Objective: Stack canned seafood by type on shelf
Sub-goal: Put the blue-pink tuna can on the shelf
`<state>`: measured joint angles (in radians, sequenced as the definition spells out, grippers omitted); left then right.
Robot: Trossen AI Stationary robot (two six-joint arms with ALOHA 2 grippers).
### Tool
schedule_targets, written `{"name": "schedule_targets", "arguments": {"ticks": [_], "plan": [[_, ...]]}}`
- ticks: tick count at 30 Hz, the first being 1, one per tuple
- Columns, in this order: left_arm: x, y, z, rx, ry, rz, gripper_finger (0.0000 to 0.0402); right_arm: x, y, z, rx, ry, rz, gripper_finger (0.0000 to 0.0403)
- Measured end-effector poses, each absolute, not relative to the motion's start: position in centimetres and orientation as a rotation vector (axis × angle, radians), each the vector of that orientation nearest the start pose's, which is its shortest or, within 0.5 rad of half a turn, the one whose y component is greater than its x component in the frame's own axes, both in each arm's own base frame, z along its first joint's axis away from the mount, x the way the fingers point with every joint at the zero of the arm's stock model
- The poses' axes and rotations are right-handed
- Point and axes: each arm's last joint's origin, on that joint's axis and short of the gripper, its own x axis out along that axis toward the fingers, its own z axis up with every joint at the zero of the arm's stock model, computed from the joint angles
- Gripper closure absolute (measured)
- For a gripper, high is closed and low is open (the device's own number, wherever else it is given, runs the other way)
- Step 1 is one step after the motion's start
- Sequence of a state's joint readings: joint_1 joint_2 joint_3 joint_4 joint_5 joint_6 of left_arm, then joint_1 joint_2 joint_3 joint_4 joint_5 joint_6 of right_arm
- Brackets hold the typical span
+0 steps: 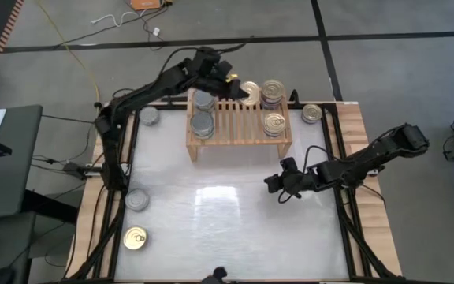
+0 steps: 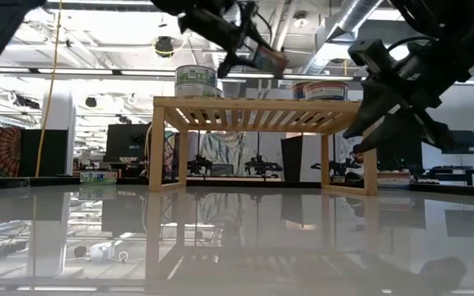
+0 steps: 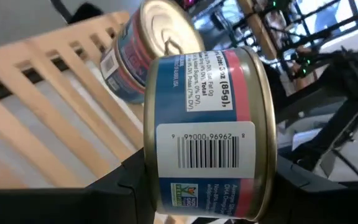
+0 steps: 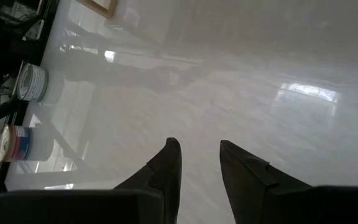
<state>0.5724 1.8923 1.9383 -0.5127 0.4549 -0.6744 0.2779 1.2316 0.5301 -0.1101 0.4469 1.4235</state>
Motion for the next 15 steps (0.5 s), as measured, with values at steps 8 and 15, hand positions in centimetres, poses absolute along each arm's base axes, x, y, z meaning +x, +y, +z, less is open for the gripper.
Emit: {"name": "schedule_targets", "arguments": {"ticks": [8,15], "plan": [[38.9,23.7,35.1,-0.906,0.421,0.236,0.0205,21.7,4.9,17.2,1.070,0.496,-0.655,0.0269],[38.6,24.2,34.6,-0.906,0.438,0.318,0.0190,21.7,4.9,17.1,1.069,0.500,-0.659,0.0269]]}}
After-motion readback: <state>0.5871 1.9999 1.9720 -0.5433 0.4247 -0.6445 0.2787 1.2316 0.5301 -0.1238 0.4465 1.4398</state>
